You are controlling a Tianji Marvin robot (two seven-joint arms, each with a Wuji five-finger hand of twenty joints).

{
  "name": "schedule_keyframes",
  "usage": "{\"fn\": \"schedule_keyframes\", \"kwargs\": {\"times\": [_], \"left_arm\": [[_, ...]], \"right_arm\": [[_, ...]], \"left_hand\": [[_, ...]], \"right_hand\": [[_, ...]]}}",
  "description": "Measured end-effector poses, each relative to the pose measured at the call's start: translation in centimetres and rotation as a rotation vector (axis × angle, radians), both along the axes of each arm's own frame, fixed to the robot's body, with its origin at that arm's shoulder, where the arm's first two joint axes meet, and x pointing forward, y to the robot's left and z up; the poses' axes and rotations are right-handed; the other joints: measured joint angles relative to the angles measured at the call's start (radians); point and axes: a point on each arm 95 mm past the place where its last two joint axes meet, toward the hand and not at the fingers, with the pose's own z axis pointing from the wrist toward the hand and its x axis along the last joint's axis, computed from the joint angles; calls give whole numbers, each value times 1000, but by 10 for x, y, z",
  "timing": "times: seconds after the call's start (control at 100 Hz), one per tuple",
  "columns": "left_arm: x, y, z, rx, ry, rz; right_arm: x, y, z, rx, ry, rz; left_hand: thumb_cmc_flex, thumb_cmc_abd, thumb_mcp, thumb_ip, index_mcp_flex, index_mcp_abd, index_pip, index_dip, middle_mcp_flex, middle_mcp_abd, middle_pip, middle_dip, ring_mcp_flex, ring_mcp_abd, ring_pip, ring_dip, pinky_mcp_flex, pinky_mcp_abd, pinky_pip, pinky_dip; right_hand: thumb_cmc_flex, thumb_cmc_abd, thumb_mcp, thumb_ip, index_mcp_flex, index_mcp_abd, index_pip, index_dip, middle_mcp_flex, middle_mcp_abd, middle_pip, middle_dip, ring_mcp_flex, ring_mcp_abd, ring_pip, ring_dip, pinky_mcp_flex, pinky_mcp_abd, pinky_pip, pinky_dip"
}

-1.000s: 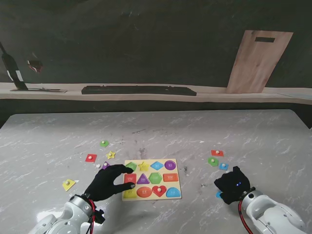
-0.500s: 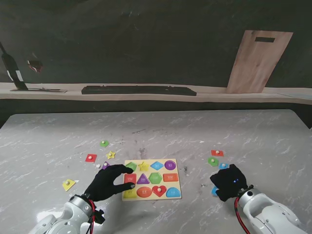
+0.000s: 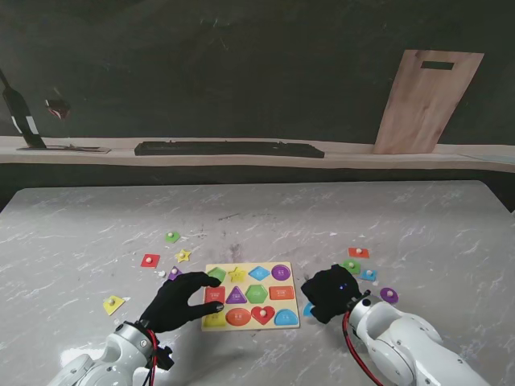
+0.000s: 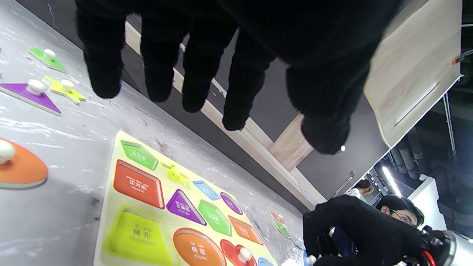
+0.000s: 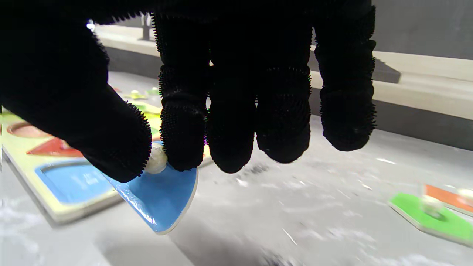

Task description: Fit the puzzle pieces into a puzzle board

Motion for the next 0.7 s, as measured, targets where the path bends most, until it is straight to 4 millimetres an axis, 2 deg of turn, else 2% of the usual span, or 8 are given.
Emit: {"fn": "schedule_keyframes", "kwargs": {"times": [0.33, 0.7], "left_arm": [[0, 0, 0, -5, 1, -1], [0, 0, -1, -6, 4, -2]], "right_arm": [[14, 33, 0, 9, 38, 46], [21, 50, -12, -7, 76, 80]], "left_hand": [[0, 0, 0, 0, 0, 0, 0, 0, 0, 0, 0, 0, 0, 0, 0, 0, 0, 0, 0, 0], [0, 1, 0, 0, 0, 0, 0, 0, 0, 0, 0, 0, 0, 0, 0, 0, -1, 0, 0, 0]], "right_hand": [[0, 0, 1, 1, 0, 0, 0, 0, 0, 0, 0, 0, 0, 0, 8, -1, 0, 0, 2, 10], [0, 0, 1, 11, 0, 1, 0, 0, 0, 0, 0, -1, 0, 0, 8, -1, 0, 0, 3, 10]]}}
